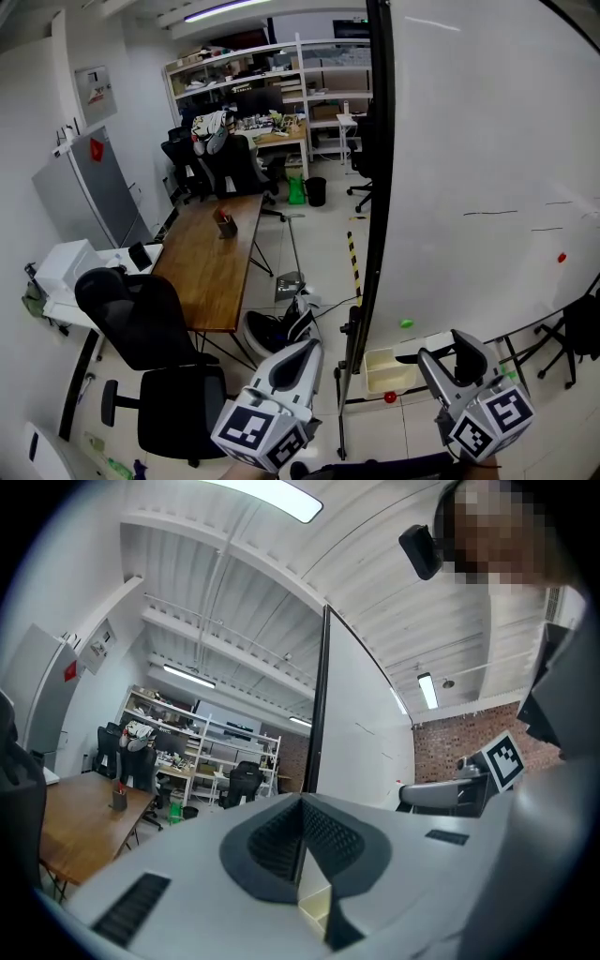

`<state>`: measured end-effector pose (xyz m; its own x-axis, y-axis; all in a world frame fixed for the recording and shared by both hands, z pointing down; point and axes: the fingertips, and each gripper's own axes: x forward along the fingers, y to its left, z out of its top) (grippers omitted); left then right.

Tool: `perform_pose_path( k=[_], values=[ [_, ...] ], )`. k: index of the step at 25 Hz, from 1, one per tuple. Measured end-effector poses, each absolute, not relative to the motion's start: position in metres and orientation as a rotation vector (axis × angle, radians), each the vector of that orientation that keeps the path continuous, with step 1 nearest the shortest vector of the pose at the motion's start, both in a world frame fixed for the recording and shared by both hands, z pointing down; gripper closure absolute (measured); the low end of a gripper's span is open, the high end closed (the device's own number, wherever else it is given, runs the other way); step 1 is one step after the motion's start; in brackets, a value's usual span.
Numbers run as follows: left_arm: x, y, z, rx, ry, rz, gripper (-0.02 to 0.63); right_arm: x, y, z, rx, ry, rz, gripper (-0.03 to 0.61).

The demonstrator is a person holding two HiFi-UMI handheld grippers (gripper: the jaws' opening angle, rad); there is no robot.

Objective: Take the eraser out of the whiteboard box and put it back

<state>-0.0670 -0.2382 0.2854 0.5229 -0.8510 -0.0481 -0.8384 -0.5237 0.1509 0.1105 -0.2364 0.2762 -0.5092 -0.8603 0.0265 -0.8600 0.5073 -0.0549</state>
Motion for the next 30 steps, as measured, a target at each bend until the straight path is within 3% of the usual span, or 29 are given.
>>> perform_pose_path(
  k=[30],
  values=[
    [-0.054, -0.228, 0.317, 2.590, -1.364, -0.165, 0.584, 0.116, -0.228, 0.302, -1.594, 2.726, -0.194, 0.307]
  ],
)
